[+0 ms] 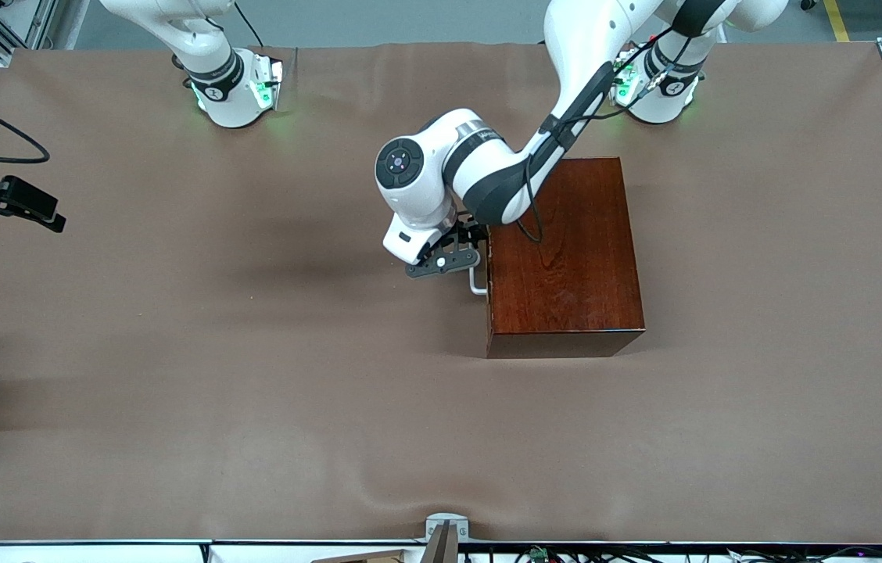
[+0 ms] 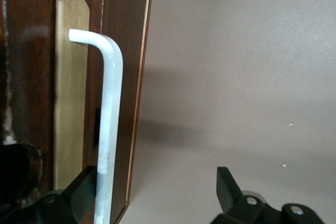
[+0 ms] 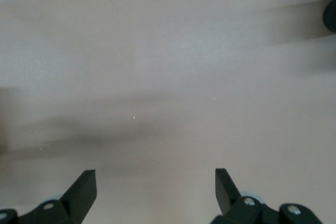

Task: Open drawer, take yellow block, close drawer

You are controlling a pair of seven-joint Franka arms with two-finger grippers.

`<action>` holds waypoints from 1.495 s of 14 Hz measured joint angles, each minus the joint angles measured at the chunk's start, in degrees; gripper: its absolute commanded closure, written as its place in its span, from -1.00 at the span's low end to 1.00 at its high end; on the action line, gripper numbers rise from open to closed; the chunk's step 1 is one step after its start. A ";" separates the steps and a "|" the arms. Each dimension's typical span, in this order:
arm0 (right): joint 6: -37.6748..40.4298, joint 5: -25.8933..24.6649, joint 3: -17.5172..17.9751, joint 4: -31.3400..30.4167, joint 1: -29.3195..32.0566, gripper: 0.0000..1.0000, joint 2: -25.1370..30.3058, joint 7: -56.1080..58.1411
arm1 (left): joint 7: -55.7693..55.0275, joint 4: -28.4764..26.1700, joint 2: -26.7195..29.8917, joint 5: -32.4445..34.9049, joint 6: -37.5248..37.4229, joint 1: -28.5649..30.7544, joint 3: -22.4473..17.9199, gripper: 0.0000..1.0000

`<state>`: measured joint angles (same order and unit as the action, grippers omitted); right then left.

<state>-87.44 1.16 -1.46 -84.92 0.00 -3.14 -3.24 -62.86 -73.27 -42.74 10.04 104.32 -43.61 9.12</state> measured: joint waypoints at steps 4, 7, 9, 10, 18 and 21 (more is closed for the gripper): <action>0.00 0.00 0.01 0.00 0.00 -1.00 0.00 0.00 | 0.00 0.12 -0.19 0.00 0.00 0.00 -0.01 -1.00; 0.00 0.00 0.01 0.00 0.00 -1.00 0.00 0.00 | 0.00 0.13 -0.29 0.00 0.50 0.00 -0.11 -1.00; -0.01 0.00 0.01 0.00 0.00 -1.00 0.00 0.00 | 0.00 0.13 -0.41 0.00 1.54 0.01 -0.41 -1.00; -0.01 0.00 0.01 0.00 0.00 -1.00 0.00 0.00 | -0.33 0.13 -0.46 0.00 1.76 0.01 -0.47 -1.00; -0.02 0.00 0.01 0.00 0.00 -1.00 0.00 0.00 | -5.26 0.14 -0.56 0.00 5.49 -0.84 -0.47 -1.00; -0.02 0.00 0.01 0.00 0.00 -1.00 0.00 0.00 | -5.84 0.13 -0.60 0.00 6.48 -0.97 -0.47 -1.00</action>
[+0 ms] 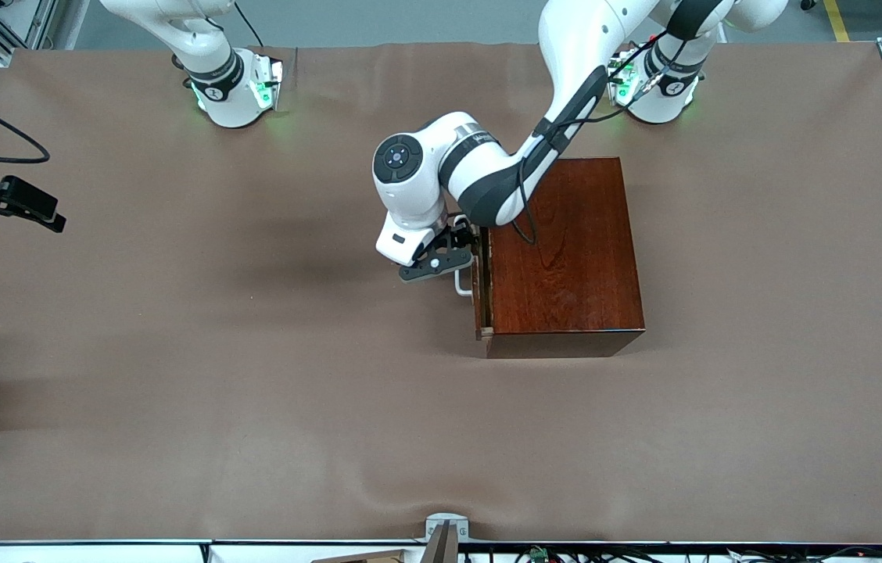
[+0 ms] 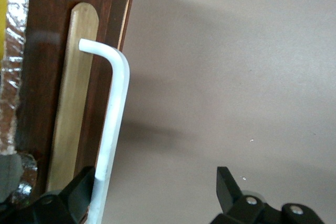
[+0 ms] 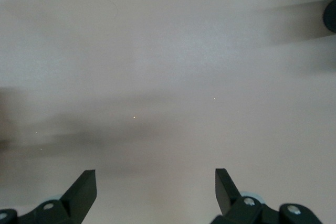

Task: Open drawer, take yellow block, close drawer

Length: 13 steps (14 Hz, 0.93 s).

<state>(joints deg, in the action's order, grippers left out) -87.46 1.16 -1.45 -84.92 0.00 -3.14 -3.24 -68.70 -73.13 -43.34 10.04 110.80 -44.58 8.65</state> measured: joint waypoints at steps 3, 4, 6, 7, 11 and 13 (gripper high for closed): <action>-0.04 0.00 0.03 0.00 -0.01 -1.00 -0.01 0.00 | -0.02 -0.02 -0.01 0.00 0.41 -0.07 0.00 -1.00; -0.07 0.00 0.05 0.00 -0.01 -1.00 -0.01 0.00 | -0.02 -0.05 -0.04 0.00 0.77 -0.14 0.00 -1.00; -0.13 0.00 0.07 0.00 -0.03 -1.00 -0.01 0.00 | -0.02 -0.14 -0.04 0.00 1.11 -0.16 -0.01 -1.00; -0.23 0.00 0.07 0.00 -0.04 -1.00 -0.01 0.00 | -0.02 -0.15 -0.04 0.00 1.14 -0.16 -0.01 -1.00; -0.39 0.00 0.07 0.00 -0.04 -1.00 -0.02 0.00 | -0.02 -0.26 -0.04 0.00 1.54 -0.16 -0.06 -1.00; -0.39 0.00 0.05 0.00 -0.03 -1.00 -0.02 0.00 | -0.02 -0.30 -0.03 0.00 1.68 -0.16 -0.07 -1.00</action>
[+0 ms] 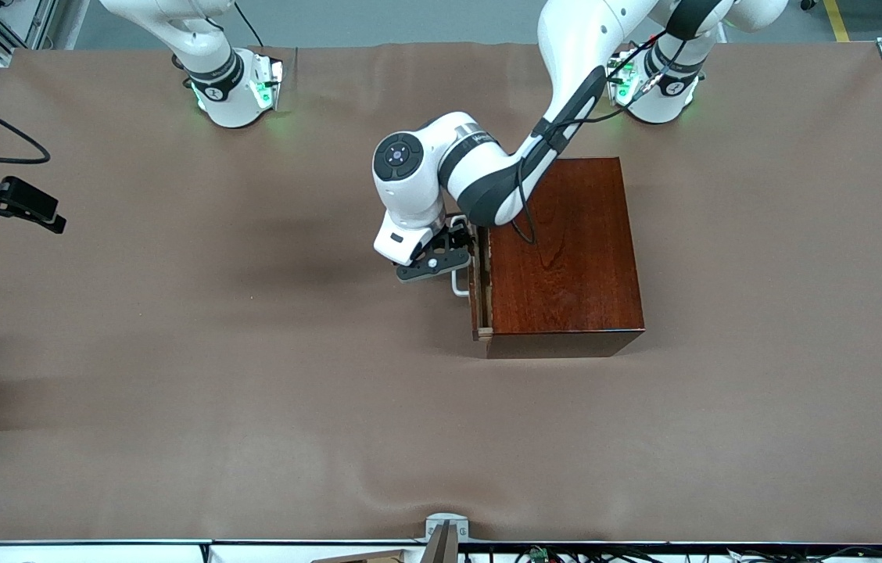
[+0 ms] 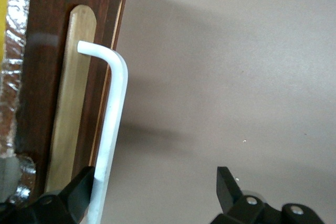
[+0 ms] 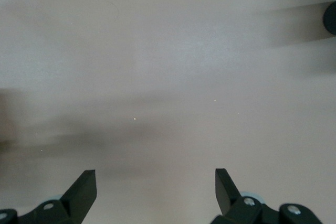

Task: Open drawer, take yellow block, close drawer
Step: 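Pull the drawer open by its handle with the left gripper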

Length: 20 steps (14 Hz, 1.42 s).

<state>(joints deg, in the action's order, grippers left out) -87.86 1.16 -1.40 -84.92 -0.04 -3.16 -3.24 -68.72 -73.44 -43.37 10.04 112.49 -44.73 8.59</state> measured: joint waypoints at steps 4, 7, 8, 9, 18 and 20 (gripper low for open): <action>0.00 0.00 0.00 0.00 0.00 -1.00 0.00 0.00 | -0.44 -0.35 0.08 0.00 1.06 0.01 -0.24 -1.00; -0.01 0.00 0.00 0.00 0.00 -1.00 0.00 0.00 | -0.48 -0.65 0.18 0.00 1.65 0.01 -0.37 -1.00; -0.01 0.00 0.00 0.00 0.00 -1.00 0.00 0.00 | -0.48 -0.65 0.18 0.00 1.66 0.01 -0.37 -1.00; -0.01 0.00 0.00 0.00 0.00 -1.00 0.00 0.00 | -0.48 -0.65 0.18 0.00 1.66 0.01 -0.37 -1.00; -0.02 0.00 0.00 0.00 0.01 -1.00 0.00 0.00 | -0.49 -0.98 0.18 0.00 4.24 -0.29 -0.11 -1.00; -0.03 0.00 0.00 0.00 0.01 -1.00 0.00 0.00 | -0.71 -0.99 0.17 0.00 4.63 -0.36 -0.10 -1.00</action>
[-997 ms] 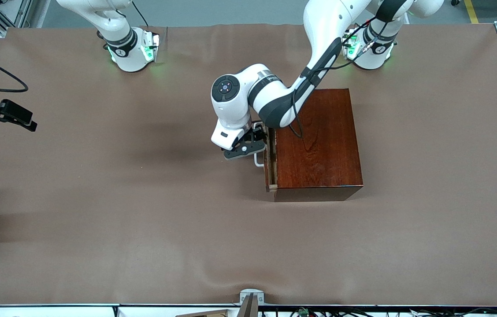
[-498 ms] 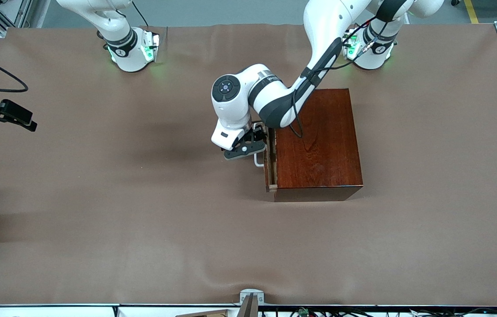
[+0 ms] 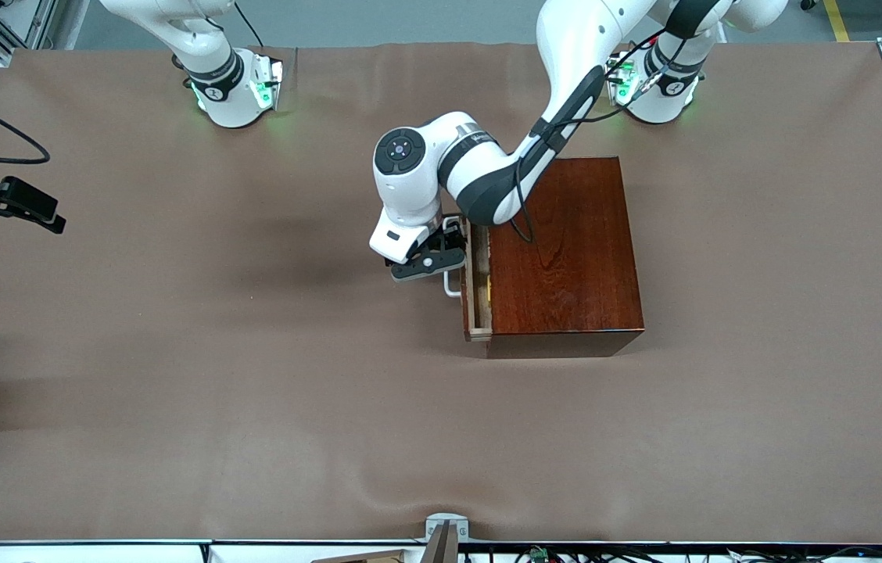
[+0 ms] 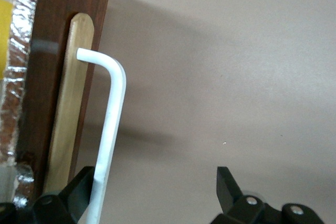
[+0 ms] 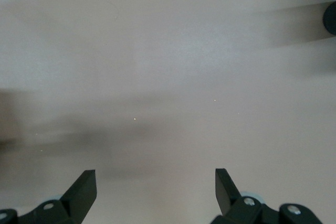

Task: Open drawer, take yellow block, close drawer
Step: 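Pull the drawer open by its handle with the left gripper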

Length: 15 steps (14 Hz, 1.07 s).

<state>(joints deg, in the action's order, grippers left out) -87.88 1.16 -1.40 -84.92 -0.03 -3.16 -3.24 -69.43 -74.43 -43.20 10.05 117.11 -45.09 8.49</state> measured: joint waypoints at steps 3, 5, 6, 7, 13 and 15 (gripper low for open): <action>-0.02 0.00 0.00 0.00 0.00 -1.00 0.00 0.00 | -0.44 -0.10 0.00 0.00 0.73 -0.06 0.03 -1.00; -0.13 0.00 0.00 0.00 0.00 -1.00 0.00 0.00 | -0.44 -0.10 0.00 0.00 0.73 -0.08 0.03 -1.00; -0.27 0.00 0.00 0.00 0.00 -1.00 0.00 0.00 | -0.44 -0.08 0.00 0.00 0.81 -0.10 0.04 -1.00; -0.39 0.00 0.00 0.00 0.00 -1.00 0.00 0.00 | -0.45 -0.13 -0.04 0.00 1.92 -0.22 0.14 -1.00; -0.50 0.00 -0.02 0.00 0.03 -1.00 0.00 0.00 | -0.54 -0.70 -0.07 0.00 6.50 -0.96 0.13 -1.00; -0.51 0.00 -0.03 0.00 0.03 -1.00 0.00 0.00 | -0.54 -0.73 -0.17 0.00 7.76 -1.18 0.11 -1.00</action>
<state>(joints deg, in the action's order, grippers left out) -88.39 1.16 -1.43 -84.92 0.00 -3.16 -3.24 -69.97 -75.15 -43.37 10.05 124.87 -46.27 8.59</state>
